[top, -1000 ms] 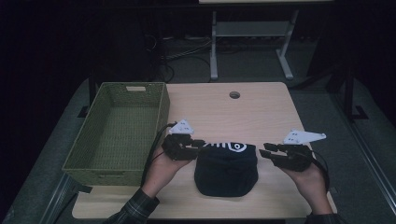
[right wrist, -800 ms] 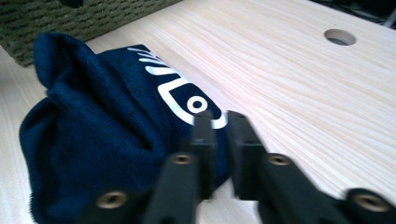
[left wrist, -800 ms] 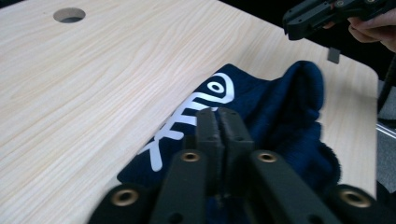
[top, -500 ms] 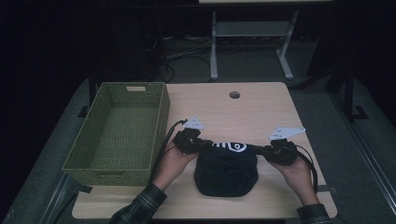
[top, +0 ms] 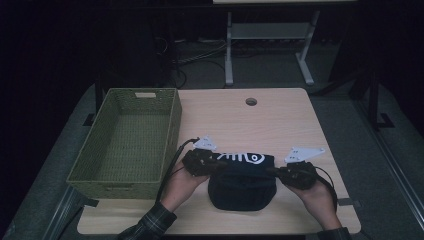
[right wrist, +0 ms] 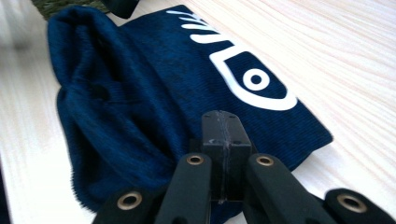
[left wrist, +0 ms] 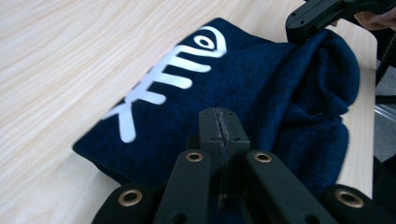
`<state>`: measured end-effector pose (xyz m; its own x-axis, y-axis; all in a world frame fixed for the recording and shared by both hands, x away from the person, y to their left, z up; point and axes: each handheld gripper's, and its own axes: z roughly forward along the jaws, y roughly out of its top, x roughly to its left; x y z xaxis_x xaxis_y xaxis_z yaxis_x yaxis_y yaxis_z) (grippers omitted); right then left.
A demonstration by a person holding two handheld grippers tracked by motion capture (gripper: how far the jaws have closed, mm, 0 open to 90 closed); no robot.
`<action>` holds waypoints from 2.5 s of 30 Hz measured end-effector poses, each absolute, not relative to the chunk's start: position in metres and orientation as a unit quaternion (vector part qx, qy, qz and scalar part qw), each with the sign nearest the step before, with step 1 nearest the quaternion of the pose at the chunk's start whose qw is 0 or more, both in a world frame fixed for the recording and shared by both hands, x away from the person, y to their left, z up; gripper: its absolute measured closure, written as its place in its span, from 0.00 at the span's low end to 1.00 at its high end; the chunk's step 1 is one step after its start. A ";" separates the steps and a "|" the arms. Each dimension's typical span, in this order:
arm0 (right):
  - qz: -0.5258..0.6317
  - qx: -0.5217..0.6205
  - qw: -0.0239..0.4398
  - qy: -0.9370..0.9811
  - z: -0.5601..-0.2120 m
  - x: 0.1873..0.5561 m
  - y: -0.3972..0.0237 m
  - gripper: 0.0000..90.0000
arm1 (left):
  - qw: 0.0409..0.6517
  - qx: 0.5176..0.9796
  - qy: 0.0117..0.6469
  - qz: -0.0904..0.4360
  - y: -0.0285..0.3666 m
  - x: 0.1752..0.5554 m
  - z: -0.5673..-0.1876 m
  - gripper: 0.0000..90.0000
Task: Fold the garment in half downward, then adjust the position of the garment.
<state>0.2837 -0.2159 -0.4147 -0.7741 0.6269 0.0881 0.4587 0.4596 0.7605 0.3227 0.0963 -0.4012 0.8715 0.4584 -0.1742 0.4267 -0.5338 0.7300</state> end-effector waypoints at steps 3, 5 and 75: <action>0.413 0.318 0.104 0.847 -0.415 0.277 -0.216 1.00 | 0.408 0.878 0.248 0.016 0.097 0.316 -0.403 1.00; 0.416 0.317 0.102 0.846 -0.416 0.272 -0.216 1.00 | 0.405 0.880 0.247 0.015 0.098 0.313 -0.404 1.00; 0.415 0.306 0.110 0.850 -0.432 0.258 -0.189 1.00 | 0.389 0.880 0.272 0.028 0.076 0.344 -0.418 1.00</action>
<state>0.2580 -0.1893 -0.4317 -0.7888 0.6109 0.0673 0.4291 0.4690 0.7720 0.3436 0.0756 -0.4179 0.8504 0.5004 -0.1624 0.4569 -0.5495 0.6995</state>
